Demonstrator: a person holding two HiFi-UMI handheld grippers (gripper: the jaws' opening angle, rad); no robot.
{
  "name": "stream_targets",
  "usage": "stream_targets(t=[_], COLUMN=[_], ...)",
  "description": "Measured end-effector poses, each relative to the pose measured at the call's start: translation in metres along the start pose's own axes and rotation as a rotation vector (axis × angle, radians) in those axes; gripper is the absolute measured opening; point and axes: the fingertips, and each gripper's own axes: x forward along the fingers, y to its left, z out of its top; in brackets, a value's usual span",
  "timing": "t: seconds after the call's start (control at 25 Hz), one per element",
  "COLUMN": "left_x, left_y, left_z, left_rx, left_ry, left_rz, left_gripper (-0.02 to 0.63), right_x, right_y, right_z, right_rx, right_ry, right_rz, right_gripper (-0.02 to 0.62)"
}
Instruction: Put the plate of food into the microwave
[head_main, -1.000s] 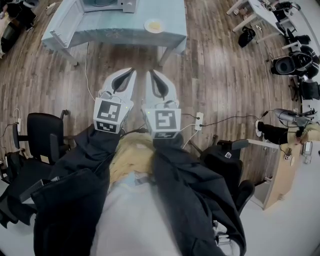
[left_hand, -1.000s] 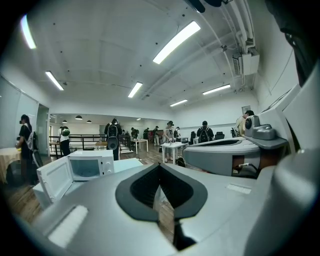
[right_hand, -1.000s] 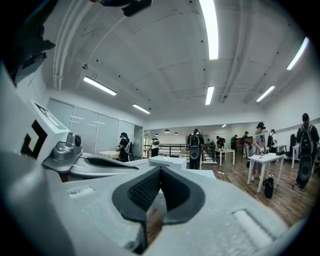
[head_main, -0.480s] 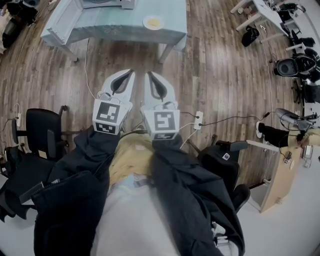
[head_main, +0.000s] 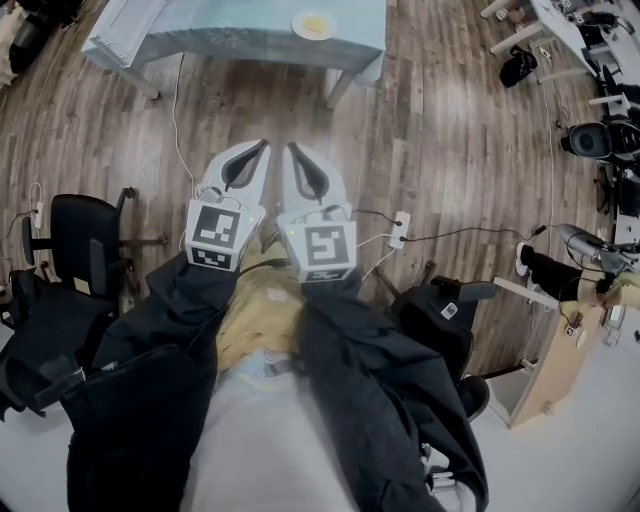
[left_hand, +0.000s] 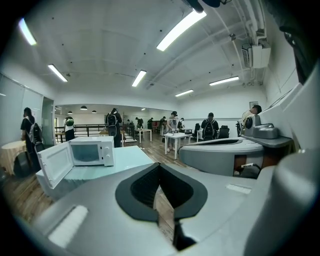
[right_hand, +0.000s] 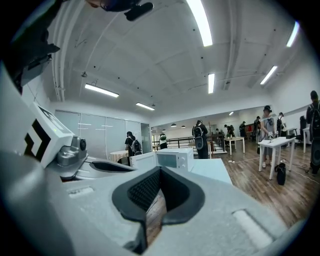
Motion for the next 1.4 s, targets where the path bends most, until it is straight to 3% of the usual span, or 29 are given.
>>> stream_targets(t=[0.24,0.64,1.4], left_x=[0.029,0.109,0.213], left_y=[0.026,0.086,0.219], left_z=[-0.009,0.018,0.040], left_rx=[0.004,-0.014,-0.027], left_ry=[0.017,0.009,0.028], left_rz=[-0.012,-0.082,-0.120], left_gripper=[-0.005,-0.005,-0.005], right_x=[0.032,0.120,0.282], right_y=[-0.015,-0.065,-0.087], right_z=[0.002,0.024,0.033], right_rx=[-0.010,-0.009,-0.017], right_ry=[-0.005,-0.002,0.044], right_rz=[-0.029,-0.132,-0.134], right_gripper=[-0.005,-0.006,-0.004])
